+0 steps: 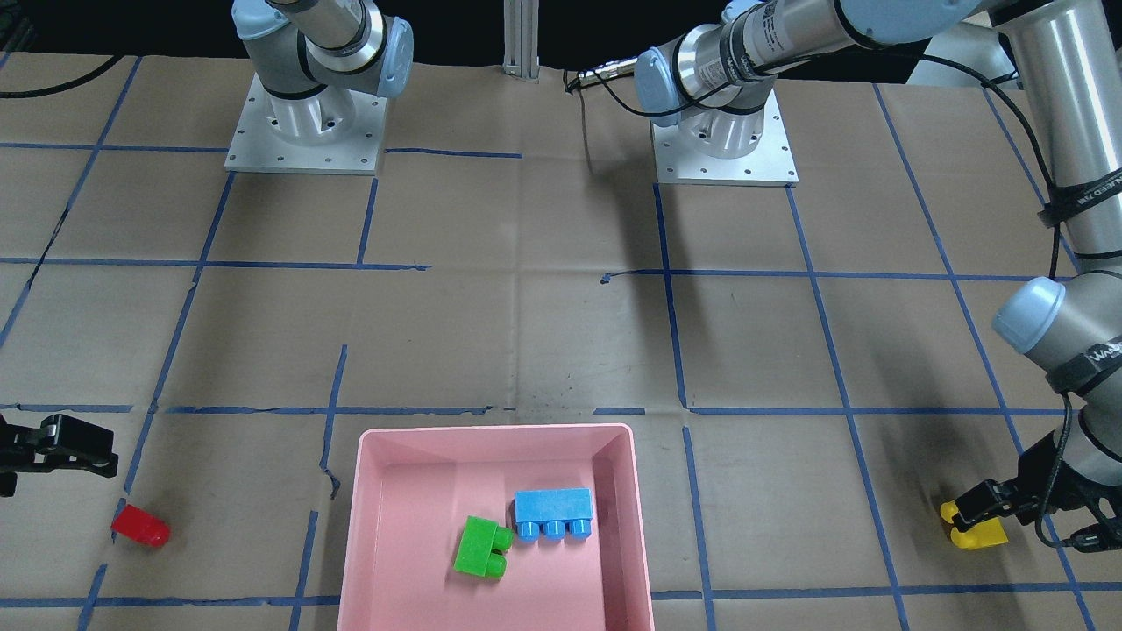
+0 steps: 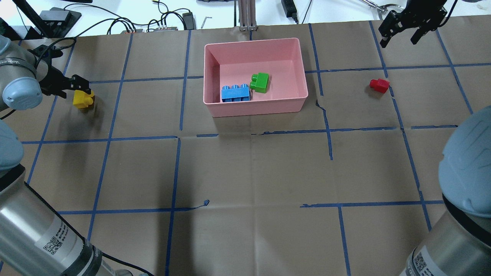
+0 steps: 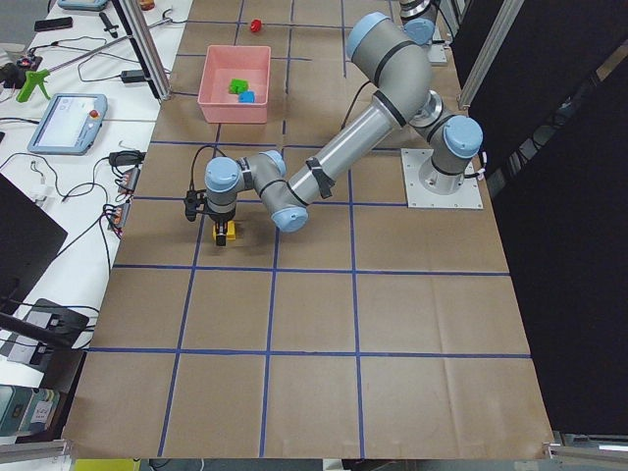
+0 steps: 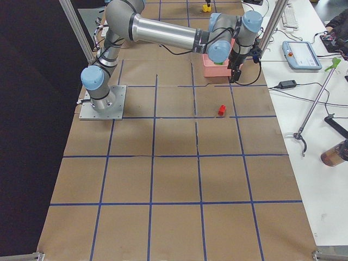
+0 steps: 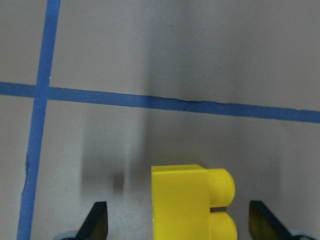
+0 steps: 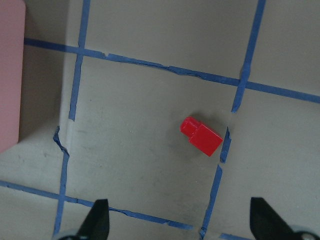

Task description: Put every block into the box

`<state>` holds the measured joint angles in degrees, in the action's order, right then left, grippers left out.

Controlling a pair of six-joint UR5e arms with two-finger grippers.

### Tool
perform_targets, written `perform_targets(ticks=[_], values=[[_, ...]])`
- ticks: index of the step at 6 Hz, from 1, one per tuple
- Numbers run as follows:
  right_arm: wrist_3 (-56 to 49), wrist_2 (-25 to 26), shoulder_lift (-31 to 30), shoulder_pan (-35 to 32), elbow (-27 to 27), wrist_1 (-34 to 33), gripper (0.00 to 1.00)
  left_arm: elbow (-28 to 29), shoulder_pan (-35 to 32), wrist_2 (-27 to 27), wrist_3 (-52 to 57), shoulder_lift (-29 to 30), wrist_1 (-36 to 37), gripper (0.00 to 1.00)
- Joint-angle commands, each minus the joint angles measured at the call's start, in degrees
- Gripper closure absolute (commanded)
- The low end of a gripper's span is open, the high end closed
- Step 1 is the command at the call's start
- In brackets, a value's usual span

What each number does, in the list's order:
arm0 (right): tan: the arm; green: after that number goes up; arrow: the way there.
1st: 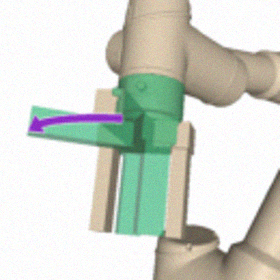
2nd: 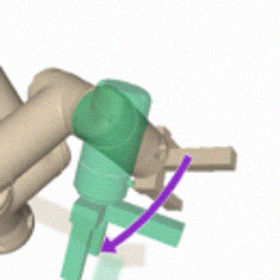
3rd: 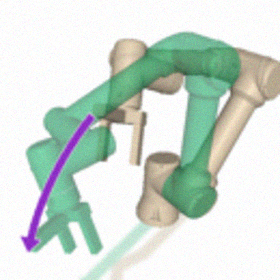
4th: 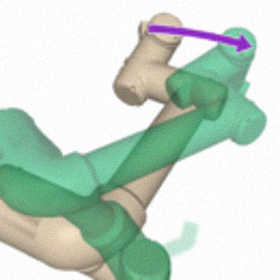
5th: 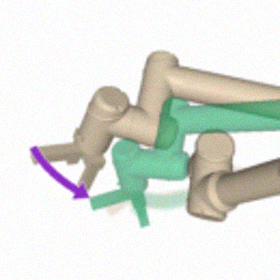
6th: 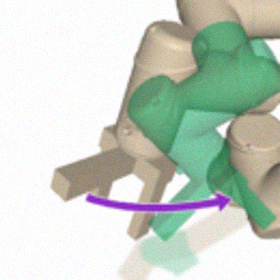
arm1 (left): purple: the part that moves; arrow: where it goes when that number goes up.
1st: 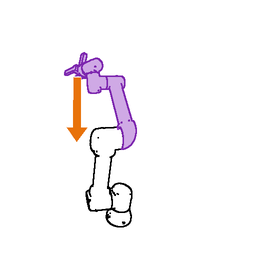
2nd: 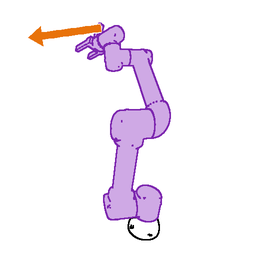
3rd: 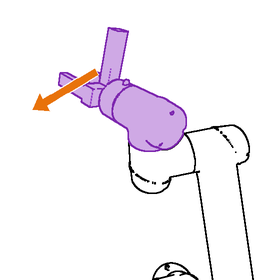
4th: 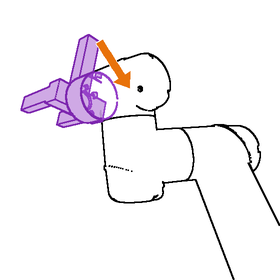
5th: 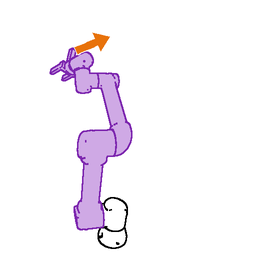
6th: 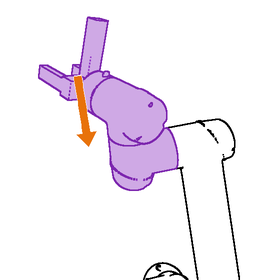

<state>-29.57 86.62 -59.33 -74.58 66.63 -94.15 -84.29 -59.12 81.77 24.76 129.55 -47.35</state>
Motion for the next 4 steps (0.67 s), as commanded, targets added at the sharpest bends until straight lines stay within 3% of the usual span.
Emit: perform_targets(ticks=[1, 2, 4], values=[[-18.8, 0.0, 3.1, 0.2, 0.5, -1.1, 0.00, 0.0, -0.2, 0.0, -0.1, 0.7, 0.0, 0.01], [-29.7, 0.0, 4.9, 0.1, 0.7, -5.9, 0.00, 0.1, -0.2, 0.0, -0.2, 1.4, 0.2, 0.01], [-42.0, -0.1, 7.5, 0.1, 1.3, -10.3, 0.00, 0.0, -1.3, 0.1, -0.2, 1.1, -1.3, 0.14]])
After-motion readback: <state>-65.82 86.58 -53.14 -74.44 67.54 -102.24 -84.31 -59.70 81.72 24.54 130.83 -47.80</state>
